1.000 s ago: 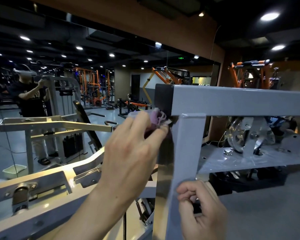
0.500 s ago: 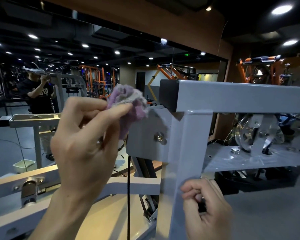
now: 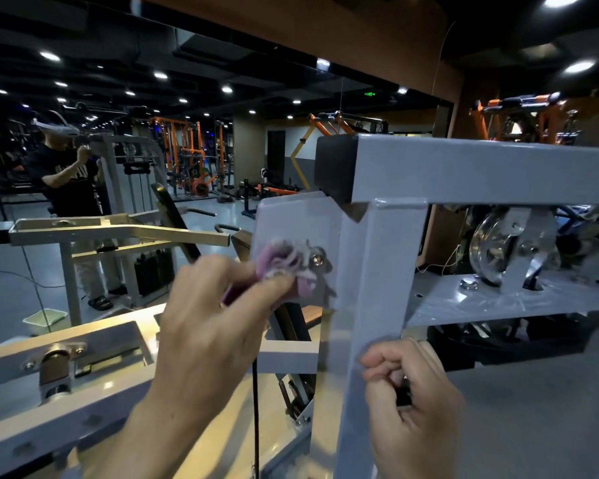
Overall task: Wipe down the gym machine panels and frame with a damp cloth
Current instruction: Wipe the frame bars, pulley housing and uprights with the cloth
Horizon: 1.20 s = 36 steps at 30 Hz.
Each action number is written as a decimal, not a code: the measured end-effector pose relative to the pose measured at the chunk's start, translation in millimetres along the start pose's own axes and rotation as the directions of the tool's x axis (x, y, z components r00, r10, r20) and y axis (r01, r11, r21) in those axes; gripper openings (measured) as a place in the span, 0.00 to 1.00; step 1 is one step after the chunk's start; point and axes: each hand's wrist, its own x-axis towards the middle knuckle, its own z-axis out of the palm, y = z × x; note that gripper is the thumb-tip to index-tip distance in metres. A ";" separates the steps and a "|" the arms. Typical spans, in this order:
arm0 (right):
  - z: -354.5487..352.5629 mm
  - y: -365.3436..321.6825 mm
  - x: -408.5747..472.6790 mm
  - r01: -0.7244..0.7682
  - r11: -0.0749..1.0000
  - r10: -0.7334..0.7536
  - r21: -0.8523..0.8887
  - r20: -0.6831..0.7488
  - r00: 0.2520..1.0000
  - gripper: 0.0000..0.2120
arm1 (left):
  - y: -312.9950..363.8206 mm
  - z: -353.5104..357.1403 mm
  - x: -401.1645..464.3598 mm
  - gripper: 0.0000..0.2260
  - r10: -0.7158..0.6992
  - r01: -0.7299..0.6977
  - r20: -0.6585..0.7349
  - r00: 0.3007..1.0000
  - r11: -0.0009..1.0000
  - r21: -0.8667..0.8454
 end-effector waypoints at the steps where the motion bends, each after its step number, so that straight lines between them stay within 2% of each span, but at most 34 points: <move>1: -0.4 -0.7 -0.1 0.002 1.000 -0.002 0.004 0.004 1.000 0.09 | 0.5 -0.2 -11.8 0.13 0.001 -0.001 0.028 1.000 1.000 -0.006; 3: -1.4 -1.5 -0.2 -0.004 1.000 0.004 0.007 0.008 1.000 0.08 | -2.3 -3.4 -12.5 0.12 0.005 -0.005 0.032 0.999 1.000 -0.024; 7: -2.9 -2.3 -2.1 -0.026 0.999 0.026 0.018 0.021 0.999 0.09 | -5.5 -9.7 34.0 0.17 -0.058 0.057 -0.104 0.993 0.998 -0.011; 9: -2.9 -2.8 -2.0 -0.027 0.999 0.027 0.025 0.023 0.999 0.09 | -4.8 -7.4 36.0 0.15 -0.065 0.066 -0.121 0.991 0.998 0.006; 14: -3.5 -2.8 -2.1 -0.027 0.999 0.026 0.020 0.020 0.999 0.08 | 9.0 8.6 -33.6 0.09 -0.070 0.071 0.081 0.994 0.997 -0.005; 18: -2.6 -3.1 -2.8 -0.024 0.999 0.024 0.030 0.016 1.000 0.08 | -3.1 -1.4 -34.0 0.08 -0.120 0.121 0.024 0.993 0.989 -0.085; 23: 0.1 -3.1 -3.8 -0.041 0.999 0.041 0.029 -0.006 0.999 0.09 | 4.0 -23.5 -26.8 0.03 0.009 0.029 0.159 0.987 0.972 -0.234; 25: 0.5 -2.7 -3.8 -0.048 0.998 0.049 0.032 -0.006 0.999 0.09 | 2.5 -29.4 -18.5 0.05 -0.012 0.038 0.097 0.995 0.960 -0.276; 29: 0.6 -2.1 -4.1 -0.048 0.998 0.049 0.043 -0.006 0.999 0.09 | -8.9 -27.5 13.9 0.07 -0.146 0.125 -0.159 0.976 0.983 -0.137; 32: -0.1 -2.5 -4.6 -0.052 0.998 0.052 0.040 0.002 0.999 0.09 | -2.3 -11.7 14.9 0.06 -0.222 0.209 -0.146 0.964 0.973 -0.098; 36: -0.4 -2.3 -3.2 -0.037 0.999 0.037 0.034 0.011 0.999 0.08 | 12.3 1.5 -2.9 0.08 -0.234 0.224 -0.137 0.962 0.971 -0.089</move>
